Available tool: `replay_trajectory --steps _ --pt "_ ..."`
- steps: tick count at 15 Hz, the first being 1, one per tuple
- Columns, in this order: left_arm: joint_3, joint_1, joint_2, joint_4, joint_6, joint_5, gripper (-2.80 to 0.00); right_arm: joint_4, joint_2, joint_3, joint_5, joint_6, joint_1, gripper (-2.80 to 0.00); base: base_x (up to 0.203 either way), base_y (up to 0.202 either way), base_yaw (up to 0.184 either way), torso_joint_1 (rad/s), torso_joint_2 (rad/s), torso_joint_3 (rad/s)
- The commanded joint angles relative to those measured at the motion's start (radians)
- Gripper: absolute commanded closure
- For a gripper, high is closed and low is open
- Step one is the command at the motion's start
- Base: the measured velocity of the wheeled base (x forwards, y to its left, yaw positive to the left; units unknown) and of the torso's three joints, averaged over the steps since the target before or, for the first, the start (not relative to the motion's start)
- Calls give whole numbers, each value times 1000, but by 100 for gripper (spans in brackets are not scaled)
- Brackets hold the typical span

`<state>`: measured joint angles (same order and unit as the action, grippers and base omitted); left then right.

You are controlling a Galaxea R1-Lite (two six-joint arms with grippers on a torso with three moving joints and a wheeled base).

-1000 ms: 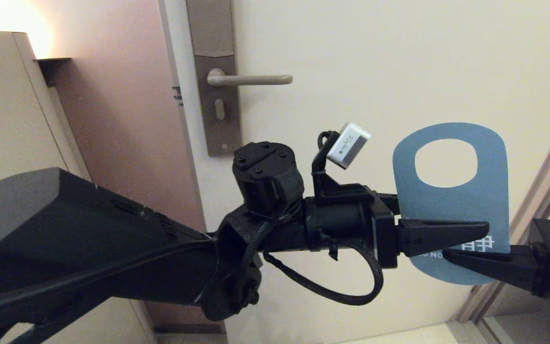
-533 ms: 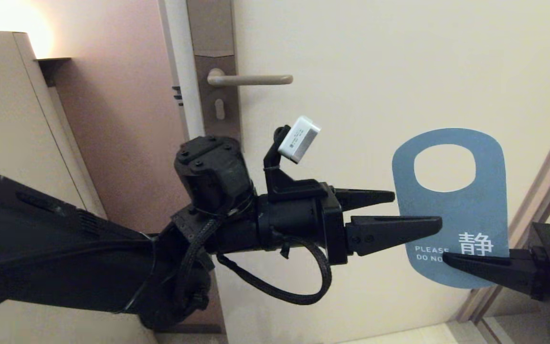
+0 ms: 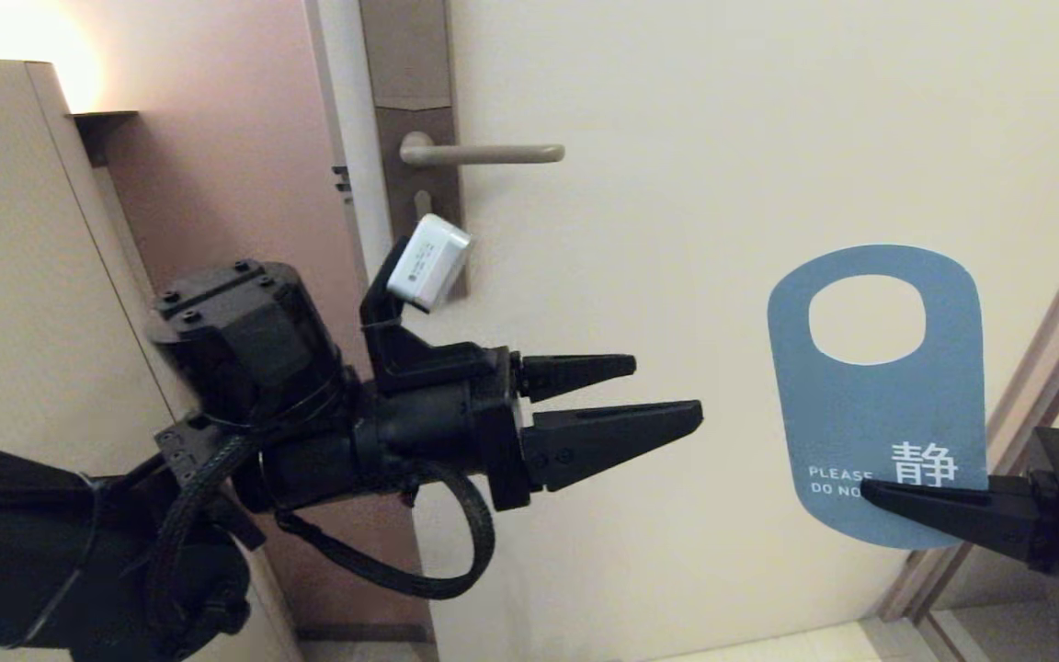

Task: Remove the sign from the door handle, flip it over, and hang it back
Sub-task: Hang the sign back with the other side facing out

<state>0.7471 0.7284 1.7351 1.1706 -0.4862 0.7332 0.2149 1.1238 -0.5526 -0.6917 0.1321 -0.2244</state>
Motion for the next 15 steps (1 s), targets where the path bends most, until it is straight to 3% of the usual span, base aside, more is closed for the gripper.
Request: replay_trajectory --steps 1,4,5,10,12,15 --pt "-56 -25 -68 7 16 4 -280 1 1 0 -5 1 8 0 0 0 0 0 0 0" --pt "-120 -39 -118 8 45 -3 -280 1 -1 0 -3 1 19 0 0 0 0 0 0 0" --pt "-137 -43 -129 8 51 -9 0 1 -4 2 -3 1 19 0 0 0 0 0 0 0" --pt "-204 -99 -200 -1 84 -81 0 1 -1 2 -3 3 20 0 0 0 0 0 0 0" --pt "-283 -192 -243 -5 173 -97 0 1 6 2 -3 5 37 0 0 0 0 0 0 0" --pt "-404 -406 -301 -22 357 -101 0 1 16 2 -3 7 66 0 0 0 0 0 0 0"
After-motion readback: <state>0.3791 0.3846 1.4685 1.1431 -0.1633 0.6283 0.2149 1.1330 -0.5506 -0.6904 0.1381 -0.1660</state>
